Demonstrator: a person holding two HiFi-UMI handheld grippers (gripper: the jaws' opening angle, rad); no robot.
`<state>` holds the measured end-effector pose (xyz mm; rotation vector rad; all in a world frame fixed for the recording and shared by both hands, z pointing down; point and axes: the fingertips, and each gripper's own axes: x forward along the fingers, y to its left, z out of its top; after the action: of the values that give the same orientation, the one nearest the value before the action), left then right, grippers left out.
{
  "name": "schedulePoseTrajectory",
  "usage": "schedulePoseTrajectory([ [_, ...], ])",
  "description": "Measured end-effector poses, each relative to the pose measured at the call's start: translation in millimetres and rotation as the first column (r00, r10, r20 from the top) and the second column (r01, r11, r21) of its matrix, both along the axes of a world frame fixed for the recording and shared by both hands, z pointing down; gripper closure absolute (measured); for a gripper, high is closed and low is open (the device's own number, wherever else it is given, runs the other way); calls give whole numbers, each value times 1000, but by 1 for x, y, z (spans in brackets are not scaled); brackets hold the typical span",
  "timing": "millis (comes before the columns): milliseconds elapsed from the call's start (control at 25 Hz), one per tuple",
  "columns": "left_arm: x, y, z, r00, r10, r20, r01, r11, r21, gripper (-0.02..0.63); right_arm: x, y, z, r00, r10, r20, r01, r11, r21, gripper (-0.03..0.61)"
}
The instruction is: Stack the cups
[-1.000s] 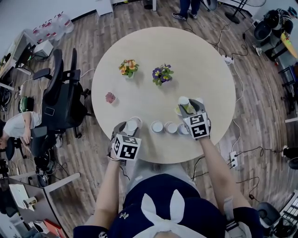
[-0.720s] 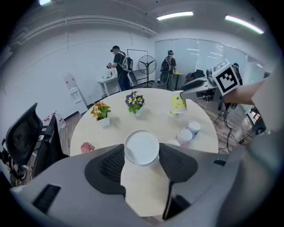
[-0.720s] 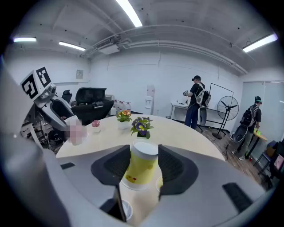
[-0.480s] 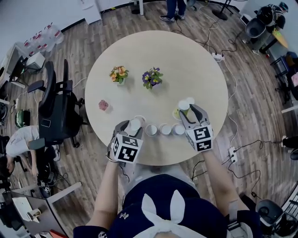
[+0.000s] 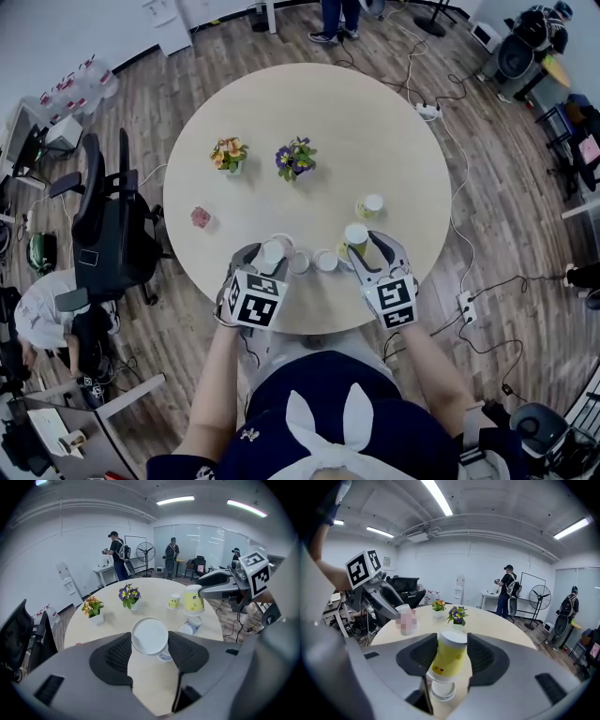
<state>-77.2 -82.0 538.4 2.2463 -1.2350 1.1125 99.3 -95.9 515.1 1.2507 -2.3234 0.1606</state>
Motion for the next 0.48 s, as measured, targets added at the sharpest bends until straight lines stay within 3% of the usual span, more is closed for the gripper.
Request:
schedulePoseTrajectory([
  [480, -7, 7, 5, 1000, -5, 10, 5, 1000, -19, 359, -16, 18, 30, 998, -36, -50, 36, 999, -17, 374],
])
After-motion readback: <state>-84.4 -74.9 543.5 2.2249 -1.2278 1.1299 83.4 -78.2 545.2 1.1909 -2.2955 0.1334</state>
